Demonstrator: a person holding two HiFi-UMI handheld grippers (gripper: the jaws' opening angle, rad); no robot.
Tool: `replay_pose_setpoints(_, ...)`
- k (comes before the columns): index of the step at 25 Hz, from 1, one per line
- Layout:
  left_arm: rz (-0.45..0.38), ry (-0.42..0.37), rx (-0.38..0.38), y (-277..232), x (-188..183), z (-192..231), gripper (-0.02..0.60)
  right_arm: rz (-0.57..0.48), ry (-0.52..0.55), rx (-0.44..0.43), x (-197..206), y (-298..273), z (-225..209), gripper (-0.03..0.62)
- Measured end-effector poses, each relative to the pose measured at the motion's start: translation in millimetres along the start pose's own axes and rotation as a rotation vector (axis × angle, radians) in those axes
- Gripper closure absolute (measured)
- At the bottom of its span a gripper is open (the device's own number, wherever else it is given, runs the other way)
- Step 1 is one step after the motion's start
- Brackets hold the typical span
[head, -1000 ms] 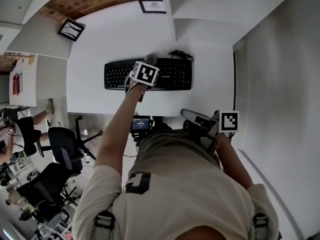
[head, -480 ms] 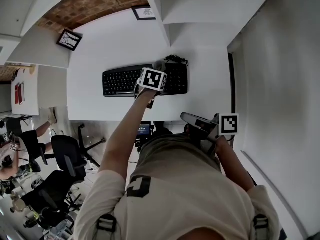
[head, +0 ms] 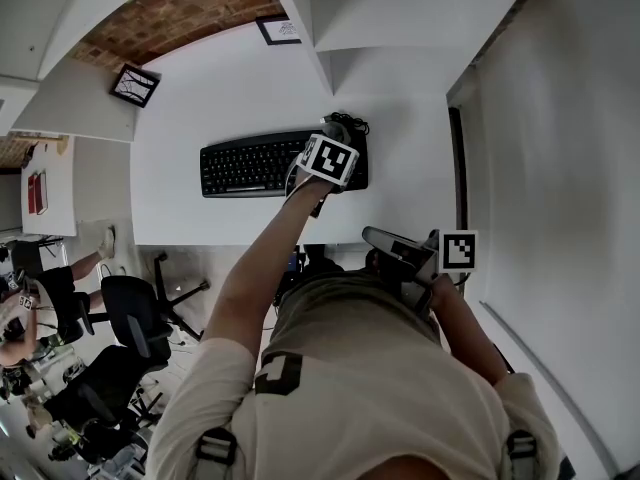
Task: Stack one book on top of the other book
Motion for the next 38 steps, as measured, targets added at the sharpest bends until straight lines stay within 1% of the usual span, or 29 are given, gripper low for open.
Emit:
replay_pose_setpoints(5, 0.003, -0.058, 0.018, -6, -13, -20, 0.548, -0.014, -0.007, 0.012, 0, 9, -2, 0.588)
replay_pose_setpoints(10, -0.011, -0.075, 0.043, -12, -26, -37, 0.548, -0.011, -0.011, 0.007, -5, 15, 1, 0.588)
replay_pose_setpoints(12, -0.017, -0.071, 0.091, -15, -32, -48, 0.548, -0.018, -0.015, 0.016, -5, 21, 2, 0.588)
replay_pose_setpoints(14, -0.016, -0.047, 0.179, -17, -34, -61, 0.548, -0.024, -0.006, 0.028, -3, 23, 2, 0.588)
replay_pose_setpoints(15, -0.021, -0.033, 0.211, -17, -33, -65, 0.548, -0.026, 0.0, 0.033, -2, 22, 2, 0.588)
replay_pose_setpoints(17, -0.058, -0.018, 0.235, -12, -29, -67, 0.548, -0.024, 0.009, 0.043, 2, 20, 1, 0.588)
replay_pose_setpoints(20, -0.18, -0.011, 0.251, 16, -22, -60, 0.548, -0.008, 0.031, 0.055, 2, 16, 0, 0.588)
replay_pose_setpoints(22, -0.269, 0.024, 0.26, 48, -7, -43, 0.548, -0.008, 0.037, 0.054, 1, 15, 1, 0.588)
replay_pose_setpoints(23, -0.309, 0.057, 0.26, 64, 5, -31, 0.548, -0.008, 0.033, 0.055, 2, 14, 1, 0.588)
replay_pose_setpoints(25, -0.374, 0.155, 0.229, 97, 37, 1, 0.548, 0.005, 0.022, 0.057, 5, 11, -3, 0.588)
replay_pose_setpoints(26, -0.398, 0.211, 0.193, 112, 56, 20, 0.548, 0.02, 0.022, 0.059, 5, 7, -5, 0.588)
replay_pose_setpoints(30, -0.482, 0.416, 0.007, 163, 128, 101, 0.548, 0.104, 0.05, 0.065, 6, -17, -5, 0.588)
replay_pose_setpoints(32, -0.508, 0.51, -0.062, 184, 161, 128, 0.548, 0.142, 0.049, 0.061, 12, -31, -2, 0.588)
replay_pose_setpoints(33, -0.513, 0.544, -0.087, 191, 177, 137, 0.548, 0.159, 0.046, 0.062, 16, -37, -2, 0.588)
replay_pose_setpoints(35, -0.506, 0.576, -0.131, 200, 203, 152, 0.548, 0.189, 0.047, 0.068, 24, -49, -2, 0.588)
replay_pose_setpoints(38, -0.463, 0.566, -0.182, 201, 232, 171, 0.548, 0.217, 0.049, 0.077, 35, -68, -3, 0.588)
Point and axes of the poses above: the fingertips, and each gripper's own axes: y backward along the fingers, z to its left, x out of its underside, the point moved 7 cm from there along y, backward along the fingers, and after that the axes turned 4 degrees about z, right-handed, at the moved point
